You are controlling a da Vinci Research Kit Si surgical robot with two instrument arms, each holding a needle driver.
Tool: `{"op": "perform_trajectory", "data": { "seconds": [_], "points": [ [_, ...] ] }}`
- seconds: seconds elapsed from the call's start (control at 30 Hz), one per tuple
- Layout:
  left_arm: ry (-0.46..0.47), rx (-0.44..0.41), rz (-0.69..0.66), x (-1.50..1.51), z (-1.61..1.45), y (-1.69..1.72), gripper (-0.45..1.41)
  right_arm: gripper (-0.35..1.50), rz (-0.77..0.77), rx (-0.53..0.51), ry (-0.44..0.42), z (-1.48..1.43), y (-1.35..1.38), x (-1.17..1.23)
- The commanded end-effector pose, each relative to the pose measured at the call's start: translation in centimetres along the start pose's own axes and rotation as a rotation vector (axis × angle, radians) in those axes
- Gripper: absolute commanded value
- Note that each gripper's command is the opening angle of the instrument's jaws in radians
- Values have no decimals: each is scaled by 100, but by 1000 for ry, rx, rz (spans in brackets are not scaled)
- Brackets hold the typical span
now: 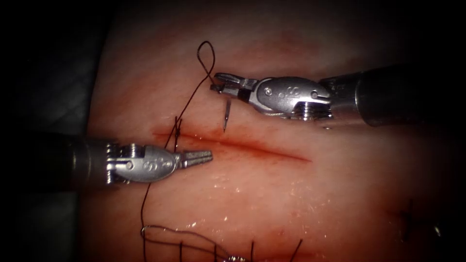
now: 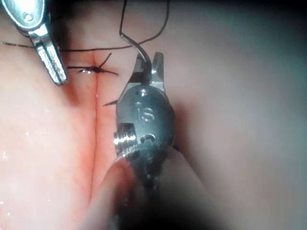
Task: Wound Closure
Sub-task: Throw the needle through the skin above the cut with the right end-effector.
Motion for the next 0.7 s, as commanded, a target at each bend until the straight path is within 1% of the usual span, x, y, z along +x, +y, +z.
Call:
{"op": "perform_trajectory", "data": {
  "seconds": [0.03, 0.27, 0.3, 0.53, 0.6, 0.7],
  "points": [
    [-6, 0, 5, -3, 9, 1, -45, -35, -18, -1, 5, 11, -5, -5],
    [-67, 20, 21, -24, 21, -7, -45, -35, -77, -4, 17, 21, -12, -6],
    [-82, 18, 30, -30, 24, -8, -45, -35, -89, -5, 19, 22, -12, -6],
    [-132, -3, 48, -43, 34, -5, -45, -35, -145, -10, 17, 28, -13, -8],
    [-166, -27, 42, -50, 39, -1, -45, -35, -168, -16, 17, 31, -13, -13],
    [-187, -42, 50, -54, 41, 2, -45, -35, -185, -20, 17, 33, -13, -18]
  ]
}}
